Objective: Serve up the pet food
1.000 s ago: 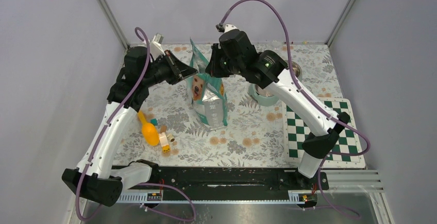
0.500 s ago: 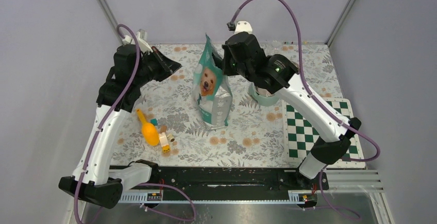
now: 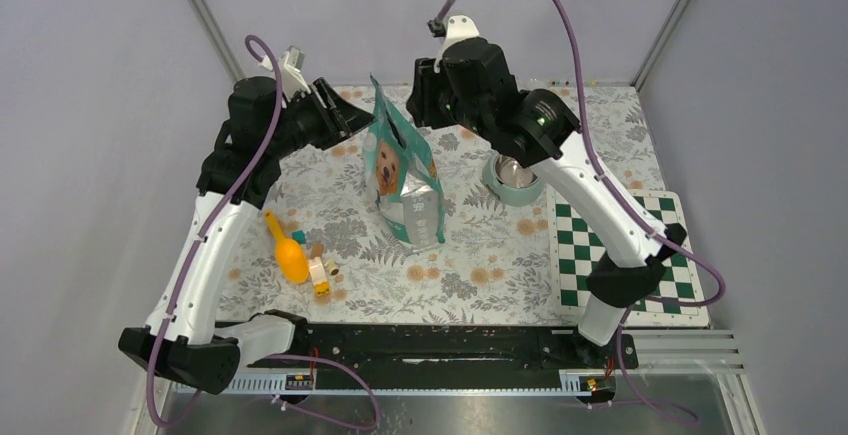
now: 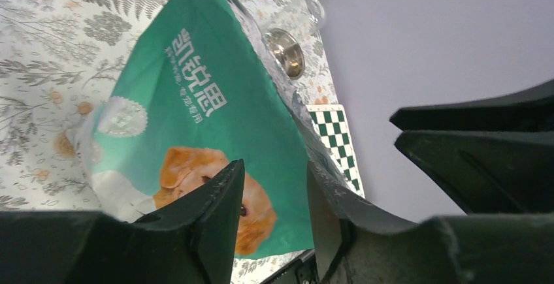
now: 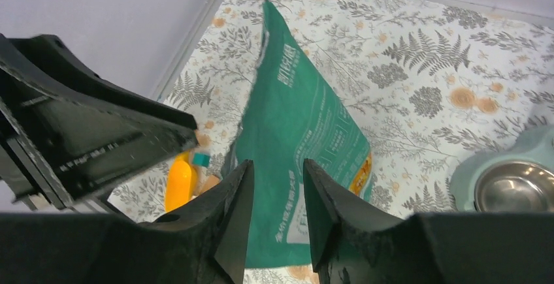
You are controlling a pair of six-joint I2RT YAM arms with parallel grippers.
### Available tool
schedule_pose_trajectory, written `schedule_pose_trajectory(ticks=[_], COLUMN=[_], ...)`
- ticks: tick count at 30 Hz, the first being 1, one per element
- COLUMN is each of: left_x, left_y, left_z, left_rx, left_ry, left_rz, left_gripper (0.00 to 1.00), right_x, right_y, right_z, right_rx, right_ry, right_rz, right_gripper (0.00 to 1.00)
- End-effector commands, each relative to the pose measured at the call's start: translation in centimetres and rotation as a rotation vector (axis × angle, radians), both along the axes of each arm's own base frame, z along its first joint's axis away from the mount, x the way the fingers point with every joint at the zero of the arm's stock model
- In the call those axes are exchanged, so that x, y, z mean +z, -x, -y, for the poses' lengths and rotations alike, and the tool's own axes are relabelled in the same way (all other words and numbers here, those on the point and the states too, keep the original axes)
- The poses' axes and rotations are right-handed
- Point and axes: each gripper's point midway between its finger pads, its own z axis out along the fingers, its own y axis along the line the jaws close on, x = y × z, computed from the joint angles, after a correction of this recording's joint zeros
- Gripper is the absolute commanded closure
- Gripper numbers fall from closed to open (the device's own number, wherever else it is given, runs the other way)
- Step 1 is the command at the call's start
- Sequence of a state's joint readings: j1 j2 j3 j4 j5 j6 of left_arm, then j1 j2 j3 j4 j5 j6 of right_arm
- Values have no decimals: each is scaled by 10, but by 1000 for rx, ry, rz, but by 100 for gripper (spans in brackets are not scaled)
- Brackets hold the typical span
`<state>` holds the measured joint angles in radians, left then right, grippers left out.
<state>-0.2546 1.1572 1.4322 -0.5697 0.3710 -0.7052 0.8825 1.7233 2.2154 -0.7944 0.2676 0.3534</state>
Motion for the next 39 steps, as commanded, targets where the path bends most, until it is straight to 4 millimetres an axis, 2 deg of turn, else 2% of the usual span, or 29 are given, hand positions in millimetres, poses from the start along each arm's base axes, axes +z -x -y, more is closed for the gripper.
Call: schedule_pose_trajectory(ticks=[1,7,10,13,16,18,26,34,39], left_x=[35,33,34,33,29,27,22,16,11], left_y=[5,2,1,-1,-2,-3,-4,-7,-10], left_z=[18,22,23,25,26,27,29,32,36], left_rx=[-108,-114,-115,-118,-123,-126,-128,-134,-138], left_ry=[64,77,90,94,96,97,95,93,93], left_rz=[110,99,99,93,79,72,57,40,20], left_gripper=[57,55,54,54,54,54,54,54,55], right_x=[-9,-1,1,-4,-8,-11,-25,-31,-39], right_y=[-3,3,4,3,3,3,2,-7,-10], right_z=[-13,-24,-26,-27,-28,-30,-35,-31,-39], right_rx=[58,111,125,120,123,132,148,100,114], right_ry=[40,3,-5,3,8,13,50,76,76], right_rz=[-41,-49,-49,-57,-66,-75,-108,-101,-118], right_gripper=[58,43,41,49,63,67,64,81,76])
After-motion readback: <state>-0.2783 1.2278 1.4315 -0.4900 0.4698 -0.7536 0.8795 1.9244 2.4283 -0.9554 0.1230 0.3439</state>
